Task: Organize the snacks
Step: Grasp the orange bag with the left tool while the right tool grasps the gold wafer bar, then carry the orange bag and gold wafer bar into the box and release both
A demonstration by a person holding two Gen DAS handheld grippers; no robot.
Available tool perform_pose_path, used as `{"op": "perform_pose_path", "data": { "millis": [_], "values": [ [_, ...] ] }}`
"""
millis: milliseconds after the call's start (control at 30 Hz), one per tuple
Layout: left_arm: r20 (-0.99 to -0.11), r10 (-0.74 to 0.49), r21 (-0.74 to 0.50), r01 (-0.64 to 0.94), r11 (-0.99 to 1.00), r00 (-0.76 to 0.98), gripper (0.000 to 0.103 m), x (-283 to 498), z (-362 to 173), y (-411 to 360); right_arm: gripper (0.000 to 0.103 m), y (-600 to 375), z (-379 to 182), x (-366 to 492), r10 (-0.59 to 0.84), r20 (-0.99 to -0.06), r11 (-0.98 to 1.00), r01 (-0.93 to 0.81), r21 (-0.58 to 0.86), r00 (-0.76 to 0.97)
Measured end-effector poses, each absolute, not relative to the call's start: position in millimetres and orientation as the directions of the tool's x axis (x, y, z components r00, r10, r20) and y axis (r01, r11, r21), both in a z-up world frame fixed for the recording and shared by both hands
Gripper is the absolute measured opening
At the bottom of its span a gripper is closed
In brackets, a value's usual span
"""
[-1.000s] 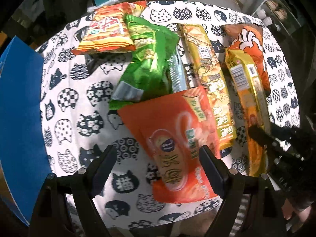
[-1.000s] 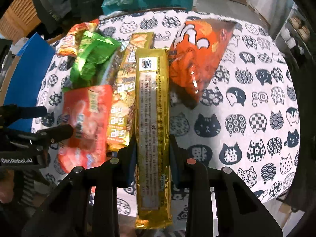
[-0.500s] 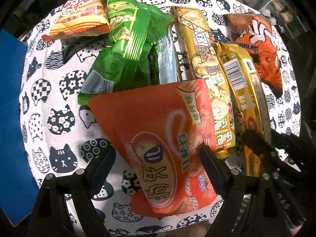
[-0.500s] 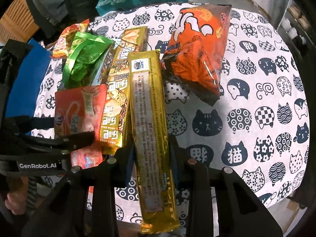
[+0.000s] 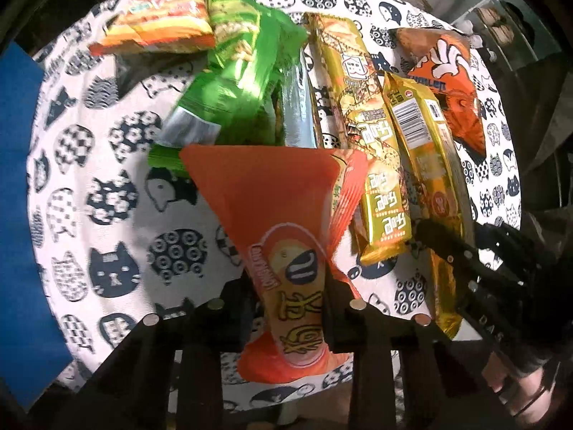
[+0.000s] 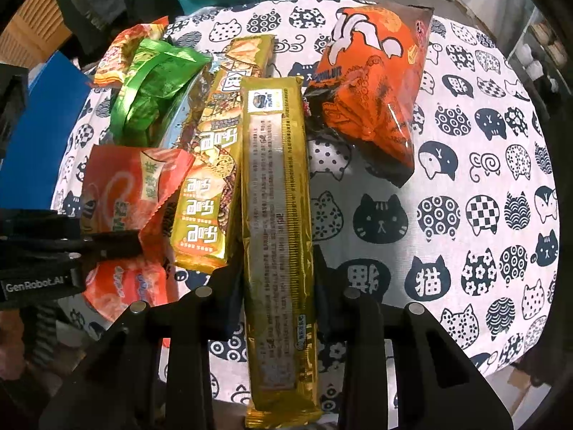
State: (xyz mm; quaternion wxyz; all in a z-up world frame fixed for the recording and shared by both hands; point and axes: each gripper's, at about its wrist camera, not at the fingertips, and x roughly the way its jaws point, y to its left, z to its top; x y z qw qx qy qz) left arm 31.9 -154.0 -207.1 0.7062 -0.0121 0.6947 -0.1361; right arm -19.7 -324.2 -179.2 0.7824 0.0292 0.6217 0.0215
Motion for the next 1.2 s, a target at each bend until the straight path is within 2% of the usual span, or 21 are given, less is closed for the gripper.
{"op": "perform_pose_path", "data": {
  "millis": [567, 1200],
  "values": [
    [-0.981, -0.100, -0.049, 0.286, 0.957, 0.166, 0.030, 26.7, -145.0, -137.9, 0.031, -317.5, -133.5, -31.5, 0.045, -0.951, 0.999, -0.031, 0.037, 0.305],
    [-0.905, 0.004, 0.144, 0.297, 0.944, 0.426, 0.030, 27.1, -81.3, -97.5, 0.031, -274.7, -74.1, -14.0, 0.061, -0.915, 0.996, -0.083, 0.031, 0.399]
  ]
}}
